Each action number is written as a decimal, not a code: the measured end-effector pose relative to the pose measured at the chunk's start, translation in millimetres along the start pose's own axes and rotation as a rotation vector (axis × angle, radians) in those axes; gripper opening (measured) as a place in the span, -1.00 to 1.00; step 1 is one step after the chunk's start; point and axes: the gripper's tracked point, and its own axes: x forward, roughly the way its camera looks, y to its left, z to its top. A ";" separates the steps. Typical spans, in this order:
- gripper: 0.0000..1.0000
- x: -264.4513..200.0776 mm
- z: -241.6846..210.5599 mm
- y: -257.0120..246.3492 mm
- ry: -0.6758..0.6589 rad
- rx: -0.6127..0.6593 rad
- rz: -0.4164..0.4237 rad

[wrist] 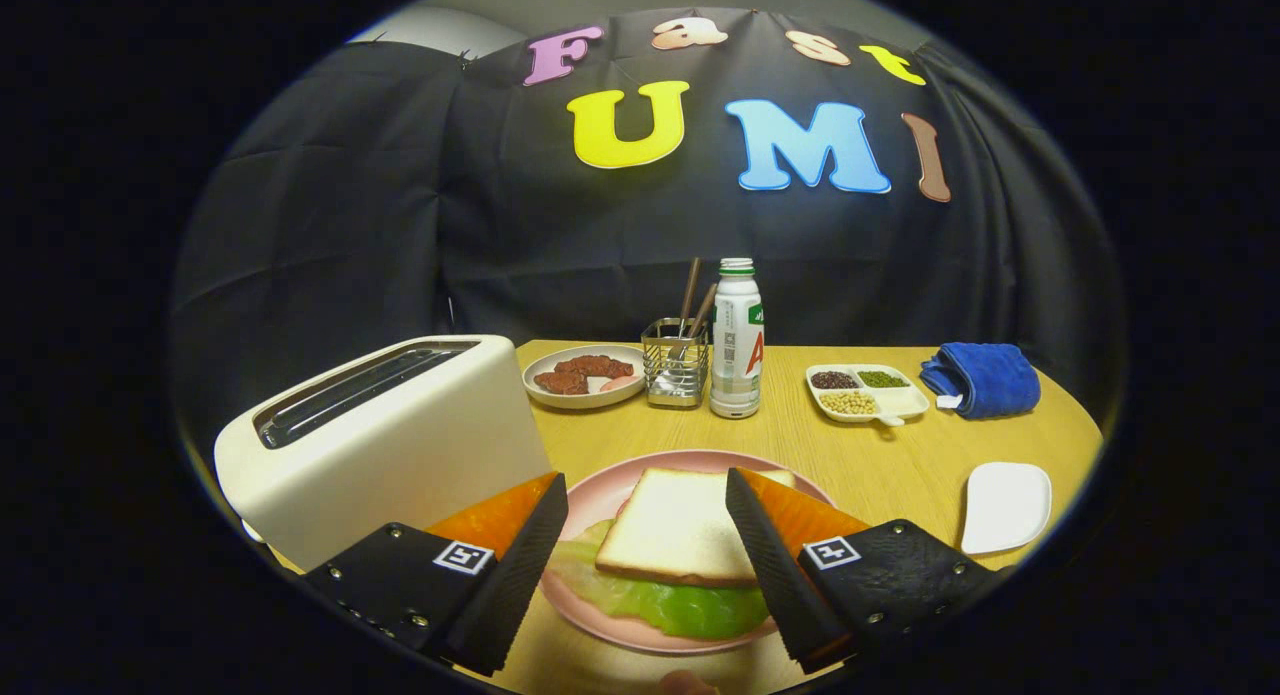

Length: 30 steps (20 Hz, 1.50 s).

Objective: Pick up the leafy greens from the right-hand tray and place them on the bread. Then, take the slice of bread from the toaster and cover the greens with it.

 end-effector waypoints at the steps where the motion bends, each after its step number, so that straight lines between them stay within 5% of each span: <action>1: 0.94 -0.8 2.4 -4.1 -0.007 -0.005 -0.004; 12: 0.94 -32.2 33.0 -79.6 -0.075 -0.011 -0.047; 22: 0.94 -89.4 59.4 -247.1 -0.151 0.010 -0.249; 30: 0.94 -146.2 60.2 -385.9 -0.193 0.055 -0.328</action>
